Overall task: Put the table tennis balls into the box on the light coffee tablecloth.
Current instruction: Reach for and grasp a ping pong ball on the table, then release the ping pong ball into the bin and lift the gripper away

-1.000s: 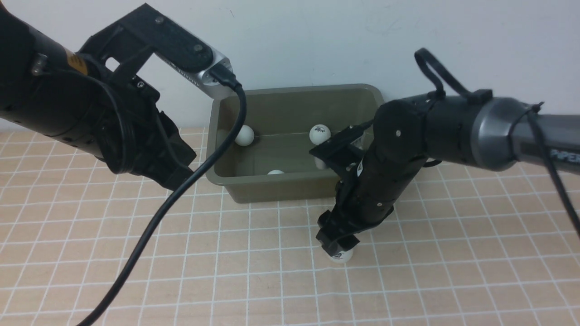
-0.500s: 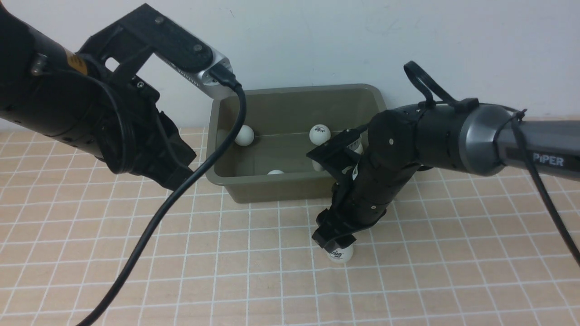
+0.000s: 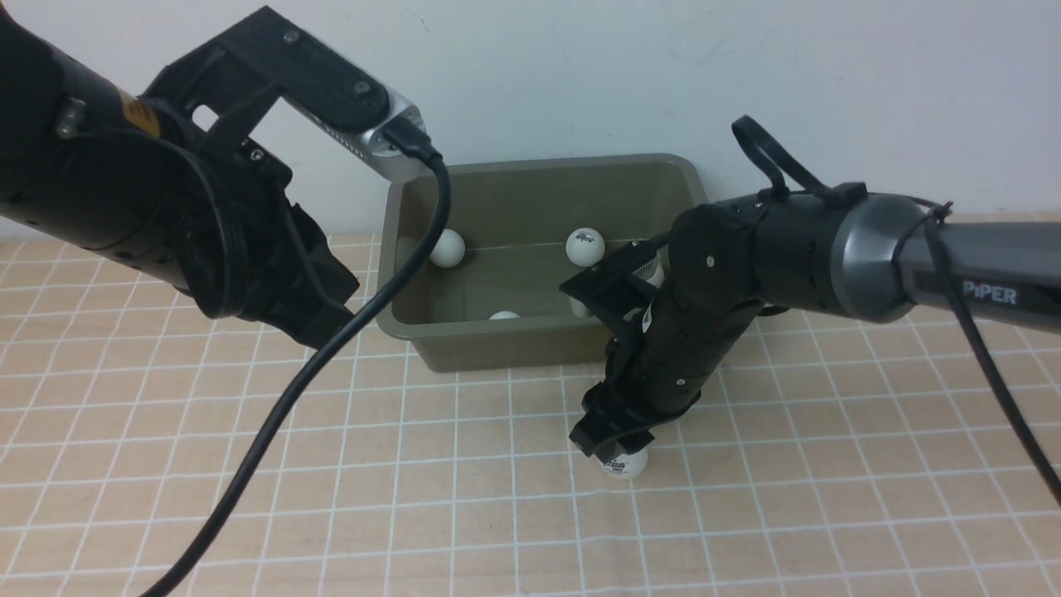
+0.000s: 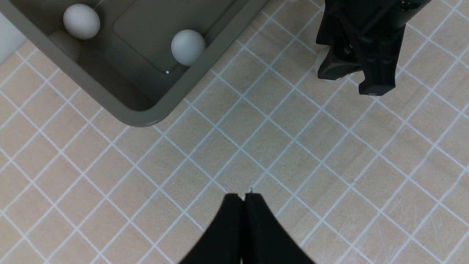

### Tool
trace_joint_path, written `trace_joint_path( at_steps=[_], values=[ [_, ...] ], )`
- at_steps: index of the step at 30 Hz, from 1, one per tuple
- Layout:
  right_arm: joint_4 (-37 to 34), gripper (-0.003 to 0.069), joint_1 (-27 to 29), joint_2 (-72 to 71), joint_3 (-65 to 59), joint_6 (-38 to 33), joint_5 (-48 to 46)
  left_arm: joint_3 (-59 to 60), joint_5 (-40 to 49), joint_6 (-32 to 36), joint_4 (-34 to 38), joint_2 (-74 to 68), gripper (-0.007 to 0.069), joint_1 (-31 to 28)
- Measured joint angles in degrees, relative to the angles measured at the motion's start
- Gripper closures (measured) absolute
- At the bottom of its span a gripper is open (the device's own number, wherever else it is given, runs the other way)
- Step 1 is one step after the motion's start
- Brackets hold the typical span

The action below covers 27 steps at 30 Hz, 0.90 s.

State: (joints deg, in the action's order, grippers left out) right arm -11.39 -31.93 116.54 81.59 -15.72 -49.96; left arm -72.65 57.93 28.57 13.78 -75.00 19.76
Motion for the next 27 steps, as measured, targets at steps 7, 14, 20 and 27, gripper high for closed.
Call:
trace_joint_path(
  at_steps=[7, 14, 20, 27],
  values=[
    [1.41, 0.0353, 0.0, 0.1, 4.06, 0.0, -5.62, 0.0, 0.0, 0.0, 0.0, 0.0, 0.069, 0.0],
    [2.54, 0.0354, 0.0, -1.72, 14.49, -0.39, -14.7, 0.0, 0.0, 0.25, 0.04, 0.0, 0.069, 0.0],
    [4.75, 0.0354, 0.0, -2.35, 22.62, -0.62, -16.54, 0.0, 0.0, 1.07, 0.04, 0.0, 0.069, 0.0],
    [10.02, 0.0354, 0.92, -1.74, 25.31, -0.81, -8.71, 0.0, 0.0, 1.07, -0.02, 0.0, 0.069, 0.0]
  ],
)
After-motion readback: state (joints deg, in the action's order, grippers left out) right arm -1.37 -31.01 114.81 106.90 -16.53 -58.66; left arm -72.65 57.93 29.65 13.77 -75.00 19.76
